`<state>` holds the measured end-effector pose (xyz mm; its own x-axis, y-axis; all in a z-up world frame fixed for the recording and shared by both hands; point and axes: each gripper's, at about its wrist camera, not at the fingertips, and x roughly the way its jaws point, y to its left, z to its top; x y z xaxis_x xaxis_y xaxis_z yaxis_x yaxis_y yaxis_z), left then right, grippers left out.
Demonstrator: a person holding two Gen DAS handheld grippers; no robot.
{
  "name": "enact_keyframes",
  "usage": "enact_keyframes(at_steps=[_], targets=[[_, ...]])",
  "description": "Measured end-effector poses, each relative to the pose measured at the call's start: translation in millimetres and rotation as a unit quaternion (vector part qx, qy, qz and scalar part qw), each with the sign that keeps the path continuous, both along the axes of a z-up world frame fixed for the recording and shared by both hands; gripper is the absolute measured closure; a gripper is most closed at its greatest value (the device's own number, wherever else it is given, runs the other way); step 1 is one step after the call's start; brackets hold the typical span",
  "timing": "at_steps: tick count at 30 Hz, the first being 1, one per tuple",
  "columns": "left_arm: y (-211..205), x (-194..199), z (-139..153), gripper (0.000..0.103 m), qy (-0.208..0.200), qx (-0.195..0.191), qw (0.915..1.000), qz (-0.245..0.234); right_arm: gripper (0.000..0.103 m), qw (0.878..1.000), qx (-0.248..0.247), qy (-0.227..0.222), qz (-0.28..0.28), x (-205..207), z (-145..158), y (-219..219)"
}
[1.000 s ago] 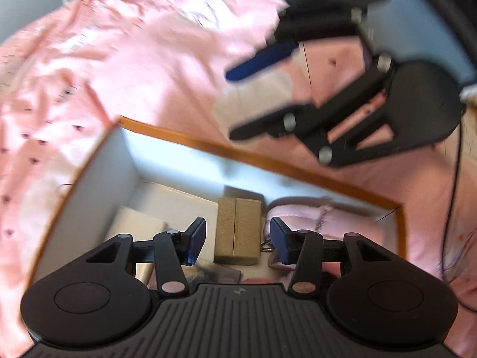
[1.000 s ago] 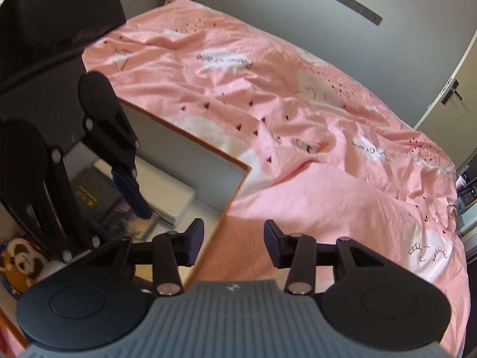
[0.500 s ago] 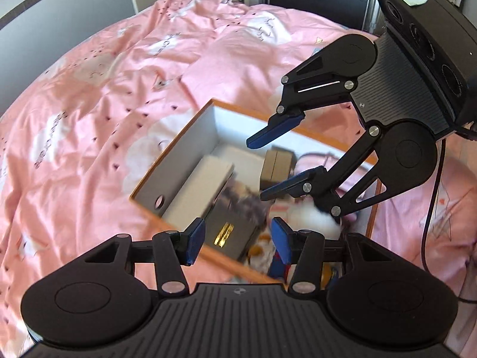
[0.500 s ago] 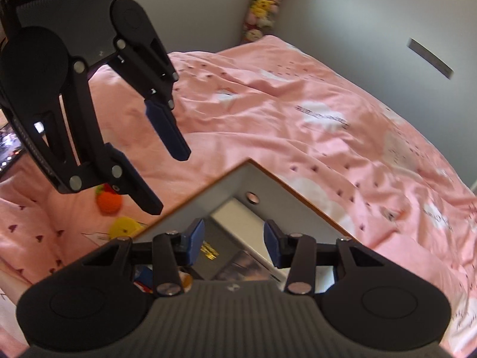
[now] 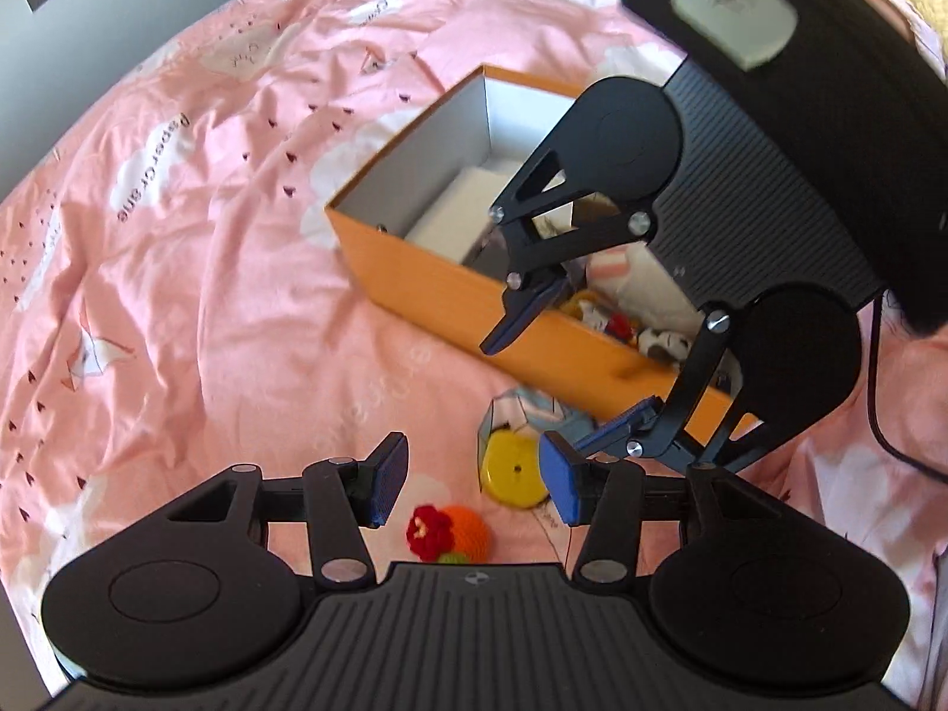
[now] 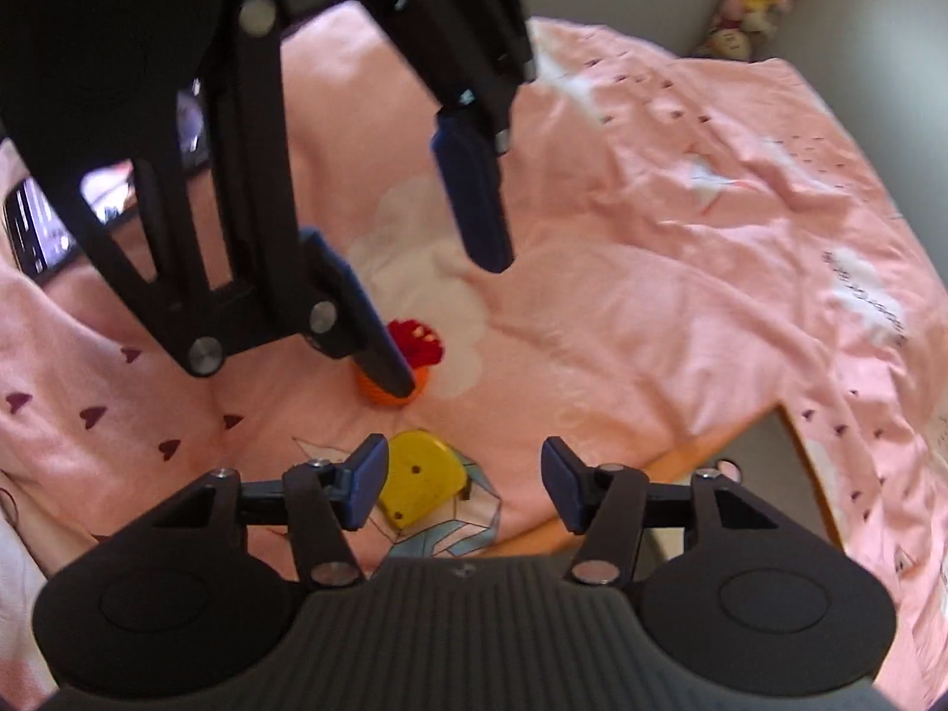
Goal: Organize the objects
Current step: 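Grasp the yellow tape measure with the right gripper while the left grasps the flower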
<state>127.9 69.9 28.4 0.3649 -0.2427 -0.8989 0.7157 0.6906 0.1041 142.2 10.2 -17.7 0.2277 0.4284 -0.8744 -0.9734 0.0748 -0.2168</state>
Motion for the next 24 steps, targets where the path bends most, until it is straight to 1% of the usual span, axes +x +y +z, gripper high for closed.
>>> enact_keyframes(at_steps=[6, 13, 18, 21, 24], targets=[[18, 4, -24, 0.045, 0.022, 0.016, 0.9996, 0.0, 0.043, 0.997, -0.064, 0.024, 0.033, 5, -32, 31], [32, 3, -39, 0.045, 0.034, 0.008, 0.9994, 0.004, 0.043, 0.989, -0.13, 0.027, 0.06, 8, -60, 49], [36, 0, -45, 0.044, 0.039, -0.001, 0.9992, 0.004, 0.042, 0.985, -0.156, 0.024, 0.067, 8, -74, 54], [37, -1, -48, 0.043, 0.04, -0.002, 0.9992, 0.002, 0.039, 0.983, -0.167, 0.035, 0.072, 7, -79, 56], [39, 1, -52, 0.041, 0.04, 0.0, 0.9992, 0.003, 0.038, 0.981, -0.174, 0.027, 0.084, 2, -84, 57]])
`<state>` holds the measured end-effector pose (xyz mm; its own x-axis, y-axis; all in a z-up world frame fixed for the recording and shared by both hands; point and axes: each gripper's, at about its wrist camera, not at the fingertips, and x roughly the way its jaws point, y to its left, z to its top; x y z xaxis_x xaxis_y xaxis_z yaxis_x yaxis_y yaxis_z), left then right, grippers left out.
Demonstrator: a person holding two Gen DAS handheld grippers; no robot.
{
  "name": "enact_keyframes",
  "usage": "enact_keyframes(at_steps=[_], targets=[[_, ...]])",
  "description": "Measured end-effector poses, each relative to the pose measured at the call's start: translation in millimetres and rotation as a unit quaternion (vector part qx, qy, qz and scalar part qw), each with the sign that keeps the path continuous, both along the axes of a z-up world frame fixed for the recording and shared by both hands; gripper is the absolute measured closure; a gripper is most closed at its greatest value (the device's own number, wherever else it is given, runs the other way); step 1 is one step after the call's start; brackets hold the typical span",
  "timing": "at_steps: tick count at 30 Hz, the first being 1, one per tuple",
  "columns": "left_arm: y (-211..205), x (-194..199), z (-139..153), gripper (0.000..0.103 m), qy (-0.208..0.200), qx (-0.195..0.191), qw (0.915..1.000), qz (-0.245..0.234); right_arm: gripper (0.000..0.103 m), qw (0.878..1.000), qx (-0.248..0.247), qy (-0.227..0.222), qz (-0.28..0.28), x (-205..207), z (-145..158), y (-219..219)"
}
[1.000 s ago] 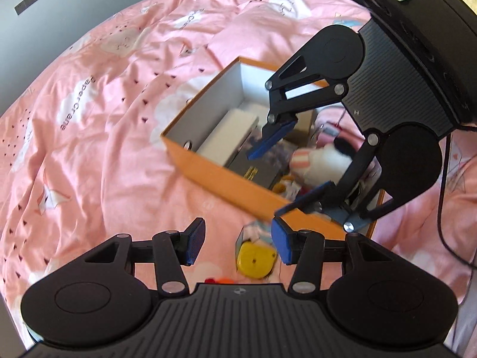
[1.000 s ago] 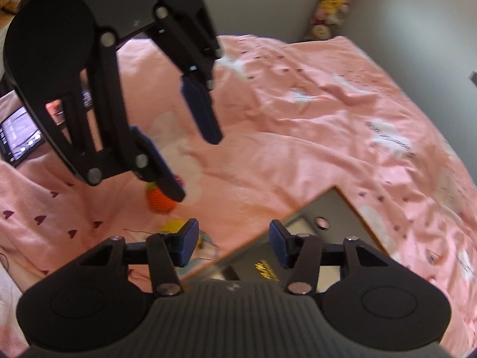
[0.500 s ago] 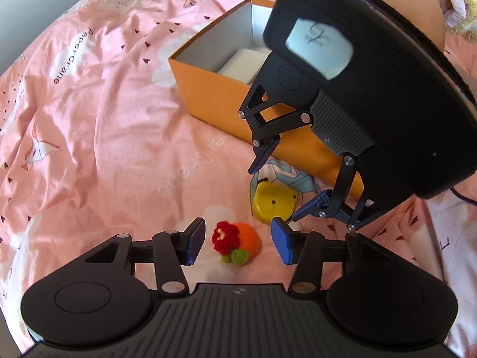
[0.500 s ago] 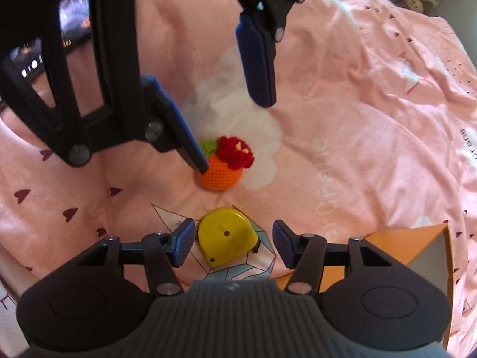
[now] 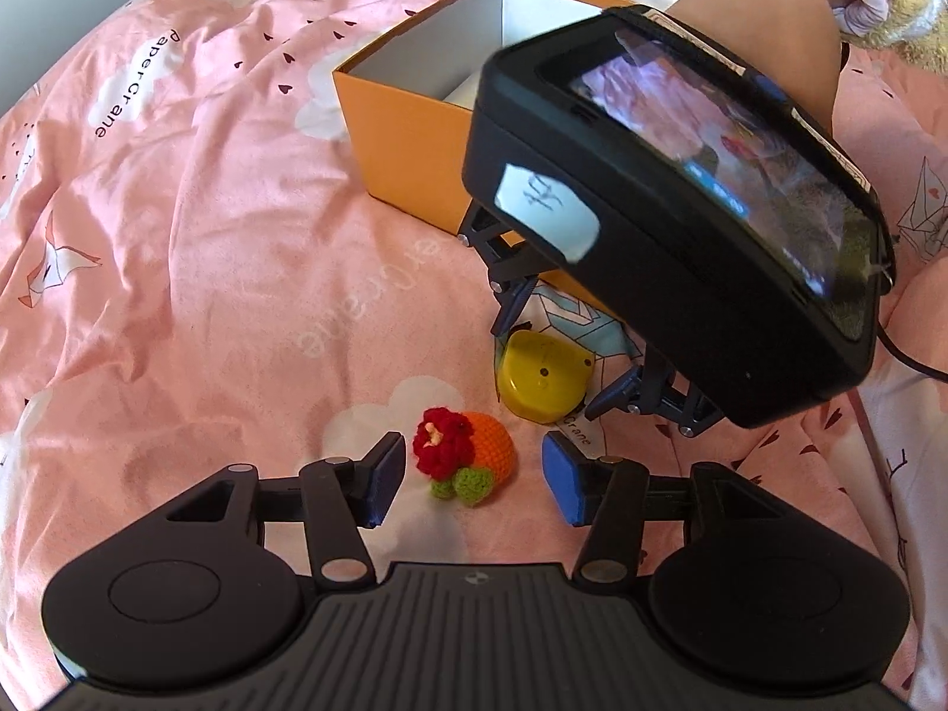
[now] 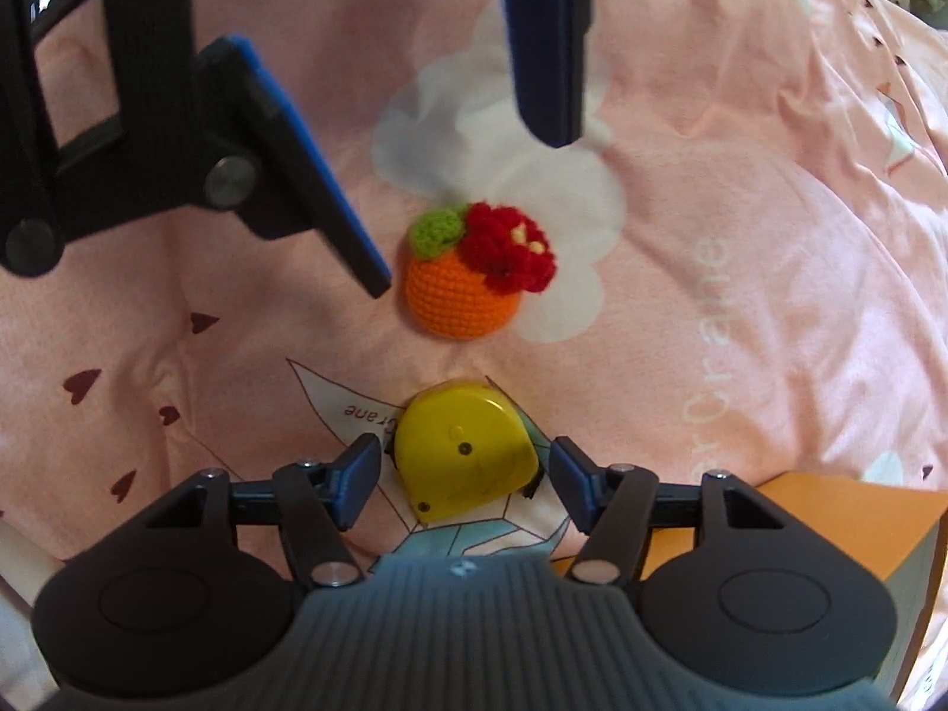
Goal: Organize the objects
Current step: 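Grasp the yellow tape measure with the right gripper while the left grasps the flower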
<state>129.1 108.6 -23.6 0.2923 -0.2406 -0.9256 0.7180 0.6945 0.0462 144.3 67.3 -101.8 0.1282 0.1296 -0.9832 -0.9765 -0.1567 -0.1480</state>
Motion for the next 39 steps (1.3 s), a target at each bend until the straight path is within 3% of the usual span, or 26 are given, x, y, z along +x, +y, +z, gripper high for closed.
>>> enact_keyframes(at_steps=[6, 17, 20, 24, 33, 39], targets=[[-2, 2, -12, 0.033, 0.009, 0.002, 0.9999, 0.007, 0.039, 1.0, -0.017, -0.004, 0.0, -4, -7, 2], [-3, 18, -44, 0.033, 0.035, 0.009, 0.9987, 0.035, 0.04, 1.0, -0.018, -0.012, -0.005, -9, -16, 1], [-3, 20, -49, 0.036, 0.044, 0.009, 0.9981, 0.041, 0.04, 1.0, -0.017, -0.01, -0.007, -10, -17, 0], [-1, 20, -54, 0.051, 0.052, 0.01, 0.9973, 0.052, 0.041, 1.0, -0.014, -0.012, -0.006, -12, -17, -2], [6, 11, -39, 0.054, 0.048, 0.02, 0.9962, 0.07, 0.041, 0.999, 0.016, -0.022, -0.024, -13, -5, -12], [13, 4, -14, 0.054, 0.026, 0.007, 0.9957, 0.089, 0.041, 0.997, 0.062, -0.025, -0.025, -21, 25, -23]])
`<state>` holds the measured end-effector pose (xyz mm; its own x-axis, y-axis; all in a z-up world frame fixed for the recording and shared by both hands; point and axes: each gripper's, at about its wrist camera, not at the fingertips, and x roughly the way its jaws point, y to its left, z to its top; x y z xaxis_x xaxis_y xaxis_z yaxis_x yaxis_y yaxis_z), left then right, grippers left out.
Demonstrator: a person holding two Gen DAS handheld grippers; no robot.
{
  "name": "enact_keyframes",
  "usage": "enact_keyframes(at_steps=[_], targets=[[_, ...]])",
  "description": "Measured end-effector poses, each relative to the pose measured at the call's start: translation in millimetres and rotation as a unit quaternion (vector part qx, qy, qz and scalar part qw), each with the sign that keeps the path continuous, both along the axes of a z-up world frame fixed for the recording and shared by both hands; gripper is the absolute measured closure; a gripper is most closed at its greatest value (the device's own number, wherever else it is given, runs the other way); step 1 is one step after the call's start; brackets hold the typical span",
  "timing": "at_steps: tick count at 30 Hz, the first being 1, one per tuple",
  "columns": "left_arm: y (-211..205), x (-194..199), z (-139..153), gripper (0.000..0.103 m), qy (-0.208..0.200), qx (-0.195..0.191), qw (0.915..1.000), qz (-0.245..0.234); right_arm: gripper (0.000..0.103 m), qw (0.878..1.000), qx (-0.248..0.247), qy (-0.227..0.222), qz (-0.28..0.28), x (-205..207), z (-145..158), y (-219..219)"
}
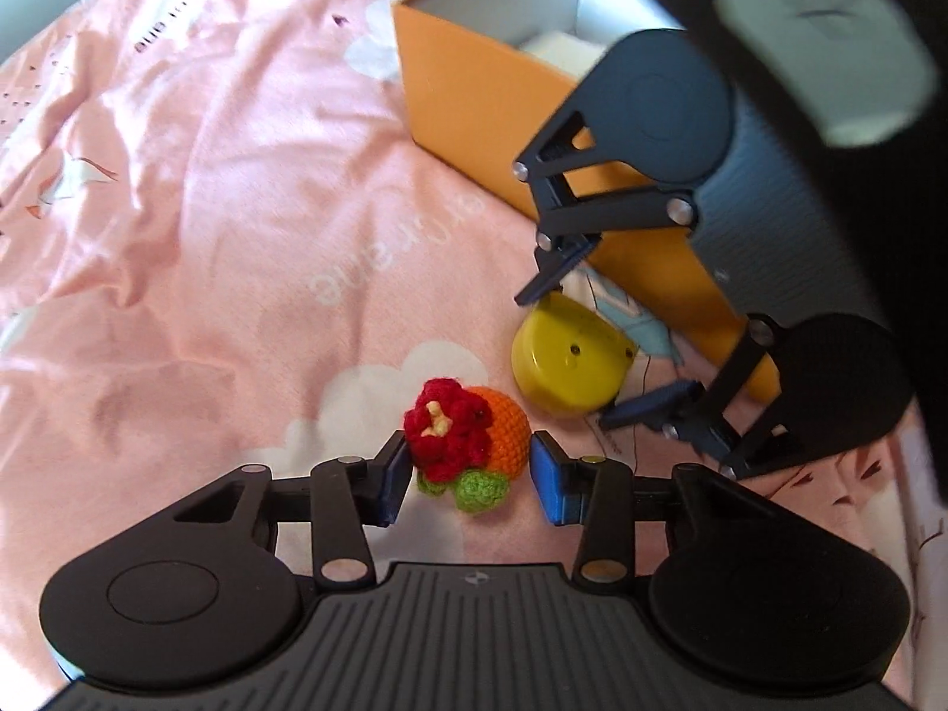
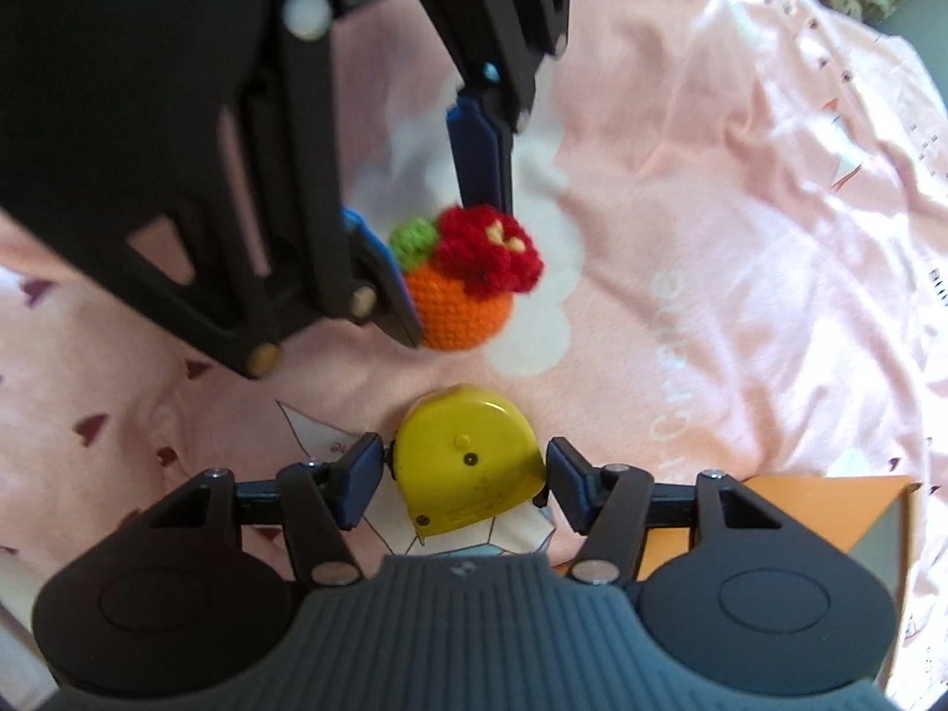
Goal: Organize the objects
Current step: 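Grasp the yellow tape measure with the right gripper while the left grasps the flower, then carry the tape measure and flower over the box and lower them in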
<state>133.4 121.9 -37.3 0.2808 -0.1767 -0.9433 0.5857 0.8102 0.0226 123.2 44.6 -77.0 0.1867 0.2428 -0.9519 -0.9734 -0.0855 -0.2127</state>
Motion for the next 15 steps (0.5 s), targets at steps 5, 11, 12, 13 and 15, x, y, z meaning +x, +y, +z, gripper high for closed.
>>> enact_keyframes(at_steps=[5, 11, 12, 13, 15], targets=[[7, -5, 32, 0.054, -0.033, -0.018, 0.9991, 0.019, 0.041, 0.999, 0.038, -0.019, -0.004, -3, 36, -11], [8, -12, 74, 0.054, -0.082, -0.045, 0.9952, 0.03, 0.041, 0.995, 0.082, -0.054, -0.023, 2, 81, -34], [1, -14, 80, 0.054, -0.089, -0.048, 0.9944, 0.029, 0.041, 0.994, 0.086, -0.059, -0.028, 3, 86, -39], [-3, -14, 85, 0.054, -0.095, -0.051, 0.9937, 0.029, 0.041, 0.993, 0.09, -0.063, -0.034, 5, 92, -44], [-12, -14, 95, 0.055, -0.107, -0.055, 0.9924, 0.025, 0.041, 0.992, 0.095, -0.072, -0.045, 7, 102, -55]])
